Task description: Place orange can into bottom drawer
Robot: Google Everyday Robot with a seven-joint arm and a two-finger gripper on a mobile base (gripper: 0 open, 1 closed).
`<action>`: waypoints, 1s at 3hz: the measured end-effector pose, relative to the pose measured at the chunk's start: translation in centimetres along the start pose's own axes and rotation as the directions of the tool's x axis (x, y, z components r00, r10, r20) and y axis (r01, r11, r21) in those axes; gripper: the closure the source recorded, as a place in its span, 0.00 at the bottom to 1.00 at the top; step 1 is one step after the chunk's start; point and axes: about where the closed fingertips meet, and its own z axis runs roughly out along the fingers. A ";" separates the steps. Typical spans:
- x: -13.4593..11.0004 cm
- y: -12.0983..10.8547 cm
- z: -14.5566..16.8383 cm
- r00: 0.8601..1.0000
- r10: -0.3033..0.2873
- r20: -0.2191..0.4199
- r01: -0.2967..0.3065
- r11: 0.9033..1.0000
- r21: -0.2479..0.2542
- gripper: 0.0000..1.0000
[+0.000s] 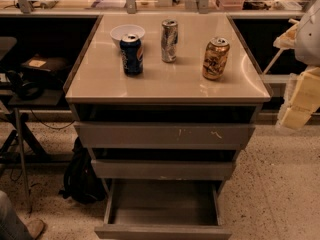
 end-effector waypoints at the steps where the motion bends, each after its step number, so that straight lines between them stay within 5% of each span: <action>1: -0.1 -0.1 -0.2 1.000 -0.002 0.005 0.002 1.000 0.009 0.00; 2: -1.3 -1.9 -1.1 0.996 -0.072 0.047 0.070 0.997 0.044 0.00; 3: -4.2 -5.5 0.0 0.973 -0.195 0.125 0.196 0.981 0.009 0.00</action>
Offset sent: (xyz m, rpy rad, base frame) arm 0.0476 0.0145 0.0404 0.0393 -0.1356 0.1942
